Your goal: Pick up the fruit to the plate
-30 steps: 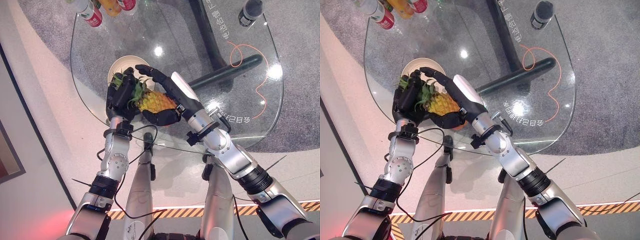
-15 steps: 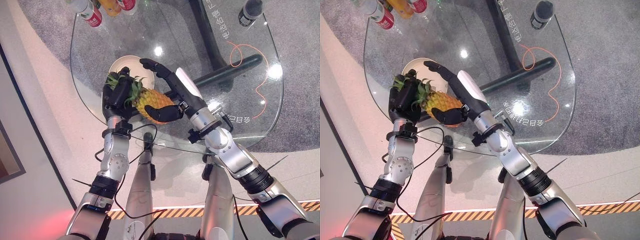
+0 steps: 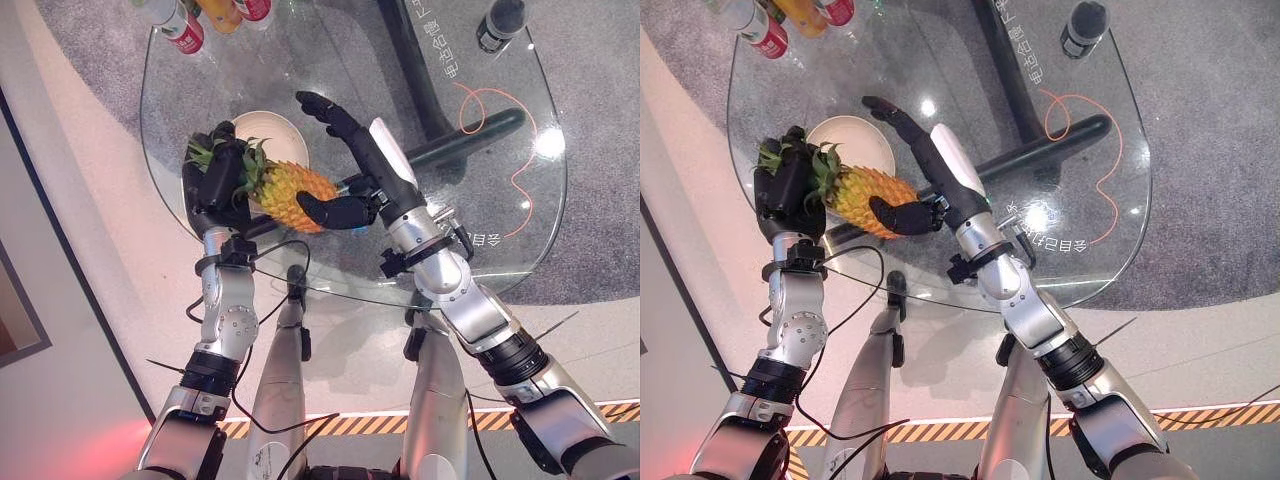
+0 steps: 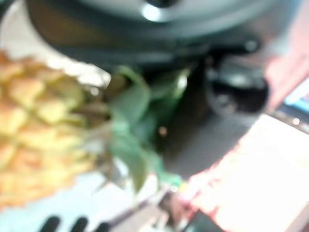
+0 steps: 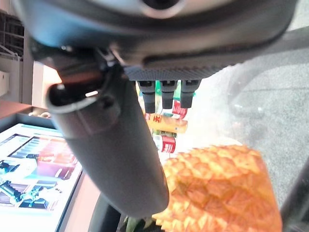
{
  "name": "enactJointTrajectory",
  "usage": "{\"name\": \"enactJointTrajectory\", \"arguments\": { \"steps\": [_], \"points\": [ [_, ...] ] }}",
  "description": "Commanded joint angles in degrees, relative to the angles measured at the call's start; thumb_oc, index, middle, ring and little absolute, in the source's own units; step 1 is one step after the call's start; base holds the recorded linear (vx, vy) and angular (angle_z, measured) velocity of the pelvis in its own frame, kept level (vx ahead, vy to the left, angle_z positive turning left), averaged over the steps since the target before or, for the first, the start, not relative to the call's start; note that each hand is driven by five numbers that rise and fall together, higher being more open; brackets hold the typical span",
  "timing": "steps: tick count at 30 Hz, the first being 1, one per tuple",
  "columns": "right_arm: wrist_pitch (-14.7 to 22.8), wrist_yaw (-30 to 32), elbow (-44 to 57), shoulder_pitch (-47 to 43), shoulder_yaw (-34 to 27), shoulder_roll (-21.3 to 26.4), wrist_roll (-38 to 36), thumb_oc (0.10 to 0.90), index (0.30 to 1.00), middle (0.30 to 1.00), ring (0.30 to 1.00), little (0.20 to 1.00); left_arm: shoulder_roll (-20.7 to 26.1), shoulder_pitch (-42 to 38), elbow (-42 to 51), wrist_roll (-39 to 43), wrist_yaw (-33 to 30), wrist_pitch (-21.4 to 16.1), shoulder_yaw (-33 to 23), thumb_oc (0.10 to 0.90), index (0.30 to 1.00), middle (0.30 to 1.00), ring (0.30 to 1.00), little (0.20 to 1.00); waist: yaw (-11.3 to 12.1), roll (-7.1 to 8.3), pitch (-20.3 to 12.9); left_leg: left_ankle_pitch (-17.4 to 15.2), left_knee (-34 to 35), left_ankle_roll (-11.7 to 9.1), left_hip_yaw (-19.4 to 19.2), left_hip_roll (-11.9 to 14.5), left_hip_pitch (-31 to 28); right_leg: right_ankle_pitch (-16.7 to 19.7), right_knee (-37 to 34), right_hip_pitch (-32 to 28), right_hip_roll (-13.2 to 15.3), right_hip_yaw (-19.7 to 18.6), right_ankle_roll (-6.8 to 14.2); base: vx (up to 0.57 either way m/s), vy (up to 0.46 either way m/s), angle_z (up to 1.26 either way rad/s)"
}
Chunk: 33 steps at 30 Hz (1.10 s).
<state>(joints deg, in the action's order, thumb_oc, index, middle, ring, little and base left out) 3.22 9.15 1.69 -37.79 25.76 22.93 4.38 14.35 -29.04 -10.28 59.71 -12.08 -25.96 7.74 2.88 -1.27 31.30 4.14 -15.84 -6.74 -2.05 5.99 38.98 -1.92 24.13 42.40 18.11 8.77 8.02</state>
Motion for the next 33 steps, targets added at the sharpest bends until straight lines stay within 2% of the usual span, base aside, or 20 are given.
{"name": "enactJointTrajectory", "arguments": {
  "steps": [1, 14, 26, 33],
  "points": [
    [7.94, 2.38, 12.00, -2.79, -3.57, -2.60, -0.24, 0.800, 0.900, 0.900, 0.900, 0.900, 0.39, -4.28, 12.51, -5.62, 1.69, -7.33, -3.08, 0.100, 0.300, 0.300, 0.300, 0.200, -0.11, -2.19, -1.50, 0.21, 0.07, 2.05, 1.07, 0.79, -1.00, 5.17, -3.40, -3.65, -0.49, -2.08, 0.77, 0.00, 0.000, 0.00],
    [9.15, 7.41, 10.35, -0.93, -7.19, -1.69, 0.56, 0.800, 0.900, 0.900, 0.900, 0.900, 0.65, -4.06, 14.03, -8.15, 0.72, -8.72, -4.67, 0.100, 0.300, 0.300, 0.300, 0.200, -0.50, -2.10, -1.50, 0.29, 0.60, 1.90, 0.80, 1.03, -1.73, 5.13, -3.67, -4.17, -0.48, -1.99, 0.72, 0.00, 0.001, -0.01],
    [11.81, 11.36, 10.87, 1.32, -12.20, 0.66, 0.42, 0.800, 0.900, 0.900, 0.900, 0.900, 2.45, -3.63, 14.17, -16.03, -6.08, -10.53, -6.79, 0.100, 0.300, 0.300, 0.300, 0.200, -1.19, -1.90, -1.50, 0.68, 0.90, 1.90, 0.58, 1.24, -1.97, 5.44, -3.82, -4.23, -0.63, -2.31, 0.67, 0.00, 0.000, 0.00],
    [12.09, 16.10, 9.07, 1.74, -13.82, 1.78, 0.59, 0.800, 0.900, 0.900, 0.900, 0.900, 3.98, -4.38, 12.54, -20.20, -9.75, -13.10, -8.20, 0.100, 0.300, 0.300, 0.300, 0.200, -1.49, -1.87, -1.50, 0.71, 1.01, 1.74, 0.25, 1.52, -2.03, 5.33, -3.96, -4.20, -0.75, -2.53, 0.57, 0.00, 0.000, 0.00]
  ]
}}
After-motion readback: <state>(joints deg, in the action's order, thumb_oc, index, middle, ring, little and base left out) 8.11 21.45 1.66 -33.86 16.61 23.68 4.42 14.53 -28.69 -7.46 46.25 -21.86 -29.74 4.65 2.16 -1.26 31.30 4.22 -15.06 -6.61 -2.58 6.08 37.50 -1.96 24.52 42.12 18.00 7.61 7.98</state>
